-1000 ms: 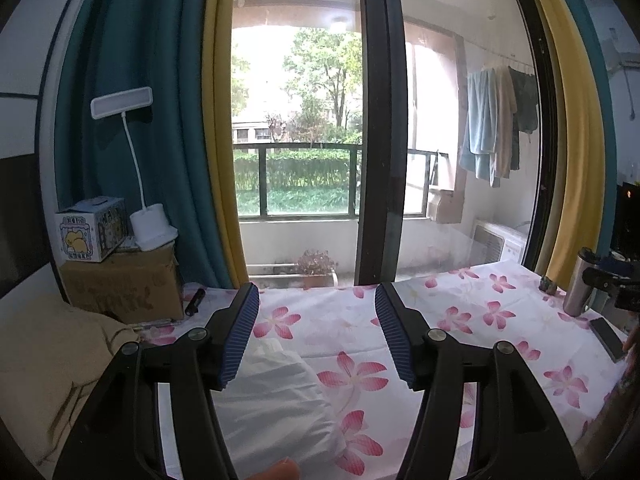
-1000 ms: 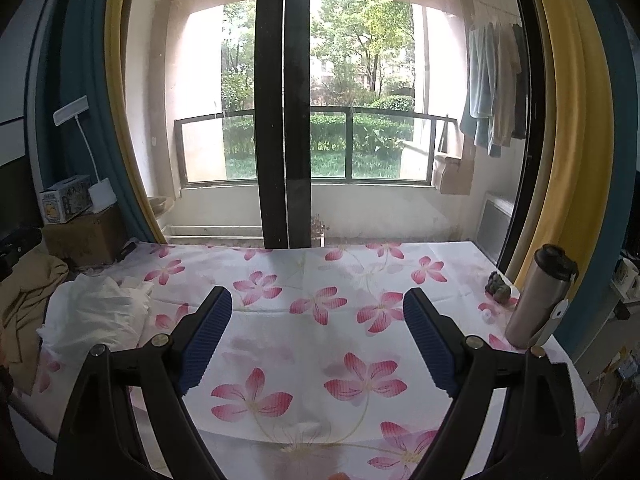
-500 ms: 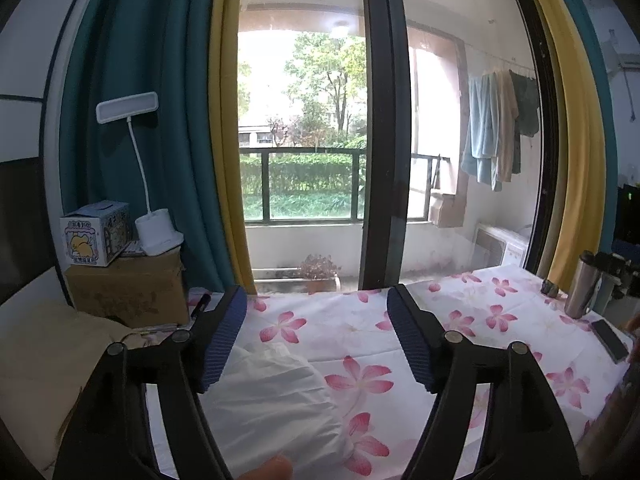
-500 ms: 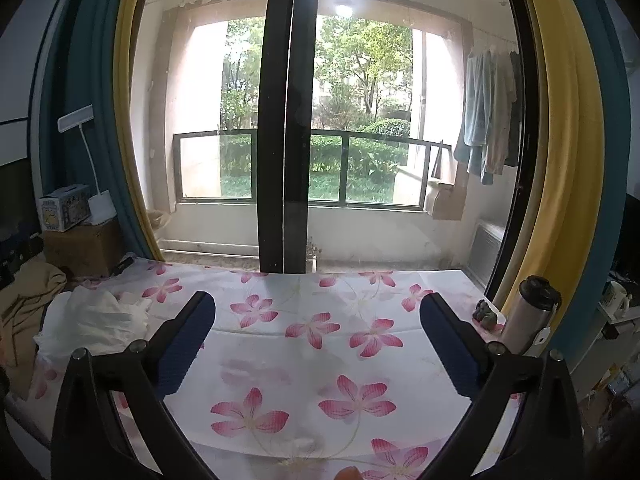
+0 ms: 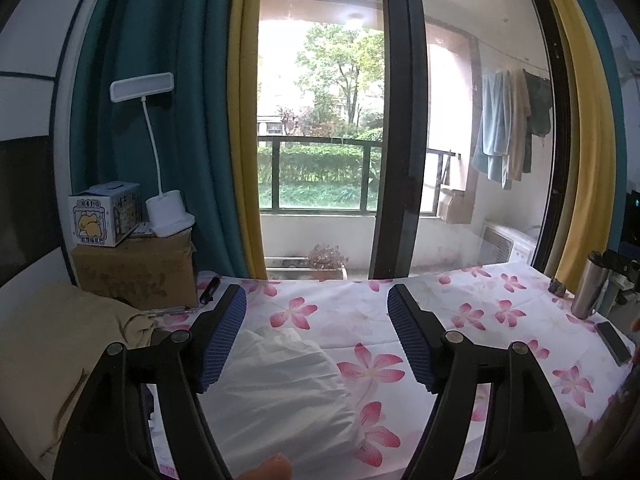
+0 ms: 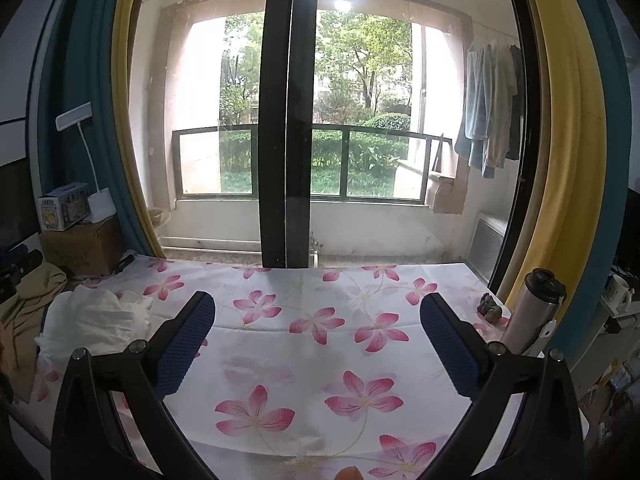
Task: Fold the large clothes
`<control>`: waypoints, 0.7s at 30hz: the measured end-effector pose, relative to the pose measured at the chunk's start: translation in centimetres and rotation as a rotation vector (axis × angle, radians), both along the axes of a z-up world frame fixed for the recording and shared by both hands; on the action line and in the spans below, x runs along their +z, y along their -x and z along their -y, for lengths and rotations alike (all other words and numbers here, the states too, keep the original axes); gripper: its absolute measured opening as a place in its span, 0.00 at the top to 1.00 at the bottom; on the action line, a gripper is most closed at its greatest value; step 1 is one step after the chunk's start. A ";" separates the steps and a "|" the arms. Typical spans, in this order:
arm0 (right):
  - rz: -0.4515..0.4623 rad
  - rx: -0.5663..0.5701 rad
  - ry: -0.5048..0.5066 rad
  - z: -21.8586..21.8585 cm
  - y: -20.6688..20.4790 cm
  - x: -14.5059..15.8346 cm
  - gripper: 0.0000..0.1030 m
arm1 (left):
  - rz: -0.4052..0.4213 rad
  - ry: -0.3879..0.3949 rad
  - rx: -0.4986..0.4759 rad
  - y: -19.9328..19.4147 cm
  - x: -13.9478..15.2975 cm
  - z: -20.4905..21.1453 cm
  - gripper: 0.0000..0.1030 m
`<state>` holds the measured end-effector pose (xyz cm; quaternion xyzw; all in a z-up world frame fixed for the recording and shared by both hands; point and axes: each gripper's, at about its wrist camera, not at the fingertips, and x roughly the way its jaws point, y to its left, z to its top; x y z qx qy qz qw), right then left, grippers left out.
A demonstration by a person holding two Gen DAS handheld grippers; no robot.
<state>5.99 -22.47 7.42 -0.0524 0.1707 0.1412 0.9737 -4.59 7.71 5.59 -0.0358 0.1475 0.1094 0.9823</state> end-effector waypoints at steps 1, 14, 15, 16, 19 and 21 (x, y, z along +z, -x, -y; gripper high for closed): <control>0.000 -0.002 0.000 0.0 0.0 0.0 0.02 | -0.002 0.002 -0.001 0.0 -0.1 0.0 0.26; -0.003 -0.004 -0.001 -0.1 -0.2 -0.1 0.02 | -0.006 0.004 0.002 0.0 -0.2 0.1 0.26; -0.003 -0.004 -0.002 -0.1 -0.2 -0.1 0.02 | -0.006 0.005 0.001 0.0 -0.2 0.1 0.26; -0.003 -0.004 -0.002 -0.1 -0.2 -0.1 0.02 | -0.006 0.005 0.002 0.0 -0.2 0.1 0.26; -0.003 -0.004 -0.003 -0.1 -0.2 -0.1 0.02 | -0.006 0.005 0.003 0.0 -0.2 0.1 0.26; -0.003 -0.004 -0.002 -0.1 -0.2 -0.1 0.02 | -0.008 0.005 0.001 0.0 -0.2 0.1 0.26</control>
